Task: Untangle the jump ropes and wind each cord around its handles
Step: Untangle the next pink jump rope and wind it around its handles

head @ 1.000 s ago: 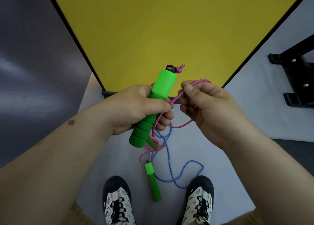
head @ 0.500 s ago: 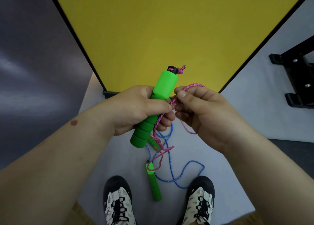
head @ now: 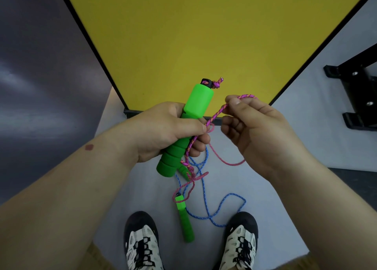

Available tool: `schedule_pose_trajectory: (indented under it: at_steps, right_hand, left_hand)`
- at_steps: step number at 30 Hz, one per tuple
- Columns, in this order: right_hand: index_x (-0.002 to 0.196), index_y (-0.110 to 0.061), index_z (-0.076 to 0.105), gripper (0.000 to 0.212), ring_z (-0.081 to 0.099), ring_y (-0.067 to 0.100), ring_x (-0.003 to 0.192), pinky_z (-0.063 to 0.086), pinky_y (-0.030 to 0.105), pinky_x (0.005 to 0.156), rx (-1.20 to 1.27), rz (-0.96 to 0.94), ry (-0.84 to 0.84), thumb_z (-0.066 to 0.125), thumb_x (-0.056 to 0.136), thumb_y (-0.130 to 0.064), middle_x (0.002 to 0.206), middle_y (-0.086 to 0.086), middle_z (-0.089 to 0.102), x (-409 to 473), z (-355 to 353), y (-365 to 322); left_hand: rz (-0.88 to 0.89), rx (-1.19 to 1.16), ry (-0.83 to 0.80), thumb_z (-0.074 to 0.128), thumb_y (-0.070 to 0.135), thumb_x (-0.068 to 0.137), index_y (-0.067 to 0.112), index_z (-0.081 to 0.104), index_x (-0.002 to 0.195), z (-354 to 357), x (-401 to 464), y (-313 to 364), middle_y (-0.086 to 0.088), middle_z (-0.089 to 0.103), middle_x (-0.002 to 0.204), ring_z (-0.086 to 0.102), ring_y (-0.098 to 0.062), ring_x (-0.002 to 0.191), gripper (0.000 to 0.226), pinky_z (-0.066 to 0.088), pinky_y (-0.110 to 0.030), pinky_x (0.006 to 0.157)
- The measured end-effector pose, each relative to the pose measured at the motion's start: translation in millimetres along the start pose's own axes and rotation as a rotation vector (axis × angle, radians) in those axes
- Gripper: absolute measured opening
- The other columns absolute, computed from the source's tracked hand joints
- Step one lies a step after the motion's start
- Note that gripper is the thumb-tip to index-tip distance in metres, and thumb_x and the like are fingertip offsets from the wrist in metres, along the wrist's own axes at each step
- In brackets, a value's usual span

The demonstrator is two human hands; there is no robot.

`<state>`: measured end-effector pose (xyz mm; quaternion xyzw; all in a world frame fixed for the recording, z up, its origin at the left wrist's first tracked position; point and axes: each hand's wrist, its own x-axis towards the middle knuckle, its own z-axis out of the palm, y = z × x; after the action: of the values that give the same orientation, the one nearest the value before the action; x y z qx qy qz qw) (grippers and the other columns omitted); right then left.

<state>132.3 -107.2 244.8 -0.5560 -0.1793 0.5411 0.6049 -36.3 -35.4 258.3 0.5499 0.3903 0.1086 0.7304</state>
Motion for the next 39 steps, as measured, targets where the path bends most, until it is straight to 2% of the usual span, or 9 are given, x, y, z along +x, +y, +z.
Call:
schedule_pose_trajectory:
  at_steps: [4, 8, 12, 15, 22, 26, 33, 37, 39]
  right_hand:
    - [0.094, -0.007, 0.069, 0.007, 0.059, 0.014, 0.069, 0.051, 0.026, 0.067, -0.126, 0.035, -0.157, 0.065, 0.092, -0.012, 0.084, 0.008, 0.066, -4, 4, 6]
    - [0.091, -0.009, 0.071, 0.007, 0.059, 0.017, 0.070, 0.051, 0.028, 0.068, -0.128, -0.039, -0.049, 0.065, 0.094, -0.010, 0.079, 0.006, 0.067, -1, 1, 4]
    - [0.095, -0.007, 0.072, 0.007, 0.061, 0.014, 0.068, 0.054, 0.026, 0.069, -0.028, -0.081, 0.065, 0.065, 0.094, -0.010, 0.083, 0.003, 0.069, 4, -3, -2]
    - [0.094, -0.008, 0.071, 0.007, 0.061, 0.014, 0.068, 0.054, 0.027, 0.069, 0.007, -0.065, 0.077, 0.067, 0.094, -0.014, 0.080, 0.002, 0.068, 3, -3, -2]
    - [0.094, -0.007, 0.069, 0.008, 0.058, 0.014, 0.069, 0.050, 0.027, 0.069, -0.121, 0.009, -0.145, 0.064, 0.094, -0.014, 0.076, 0.006, 0.064, -5, 4, 9]
    - [0.092, -0.009, 0.070, 0.008, 0.060, 0.015, 0.069, 0.051, 0.027, 0.069, -0.082, -0.037, -0.053, 0.063, 0.095, -0.011, 0.076, 0.005, 0.065, -3, 3, 5]
    - [0.095, -0.008, 0.067, 0.008, 0.061, 0.015, 0.067, 0.054, 0.026, 0.067, 0.026, -0.092, 0.118, 0.067, 0.095, -0.016, 0.085, 0.007, 0.065, 3, -3, -6]
    - [0.094, -0.010, 0.067, 0.008, 0.061, 0.012, 0.063, 0.053, 0.026, 0.065, 0.015, -0.012, 0.006, 0.066, 0.094, -0.018, 0.079, 0.003, 0.065, -2, 3, 0]
    - [0.096, -0.009, 0.068, 0.009, 0.059, 0.012, 0.065, 0.051, 0.025, 0.066, -0.042, 0.021, -0.086, 0.065, 0.093, -0.017, 0.076, 0.004, 0.064, -5, 5, 5]
  left_hand:
    - [-0.002, -0.003, 0.010, 0.059, 0.002, 0.094, 0.006, 0.061, 0.087, 0, 0, 0, -0.012, 0.069, 0.078, 0.062, -0.021, 0.067, 0.008, 0.057, -0.034, 0.066]
    - [-0.008, -0.001, -0.009, 0.061, 0.004, 0.094, 0.007, 0.061, 0.089, -1, 0, -1, -0.011, 0.069, 0.077, 0.062, -0.022, 0.068, 0.007, 0.056, -0.035, 0.067]
    - [-0.004, 0.003, -0.037, 0.068, 0.011, 0.085, 0.007, 0.061, 0.088, -2, 0, -3, -0.012, 0.068, 0.079, 0.061, -0.023, 0.069, 0.008, 0.055, -0.038, 0.068]
    - [0.000, -0.011, -0.030, 0.065, 0.005, 0.092, 0.007, 0.060, 0.089, -3, 1, -3, -0.012, 0.067, 0.079, 0.060, -0.023, 0.069, 0.006, 0.055, -0.036, 0.068]
    - [0.010, 0.000, -0.002, 0.059, 0.003, 0.095, 0.006, 0.062, 0.088, -1, 2, -3, -0.012, 0.069, 0.078, 0.062, -0.022, 0.067, 0.008, 0.058, -0.035, 0.068]
    - [0.004, -0.004, -0.025, 0.067, 0.009, 0.088, 0.010, 0.062, 0.086, -4, 2, -3, -0.010, 0.071, 0.078, 0.064, -0.022, 0.068, 0.006, 0.057, -0.036, 0.068]
    - [0.010, -0.020, -0.016, 0.063, 0.003, 0.094, 0.006, 0.059, 0.092, -3, 2, -5, -0.013, 0.068, 0.079, 0.061, -0.023, 0.069, 0.005, 0.056, -0.035, 0.068]
    - [0.023, -0.017, -0.029, 0.066, 0.009, 0.084, 0.007, 0.061, 0.088, -3, 3, -5, -0.013, 0.069, 0.079, 0.063, -0.023, 0.068, 0.007, 0.057, -0.037, 0.068]
    - [0.018, -0.017, -0.024, 0.067, 0.007, 0.086, 0.006, 0.060, 0.089, -2, 3, -6, -0.012, 0.069, 0.077, 0.062, -0.022, 0.067, 0.008, 0.056, -0.036, 0.067]
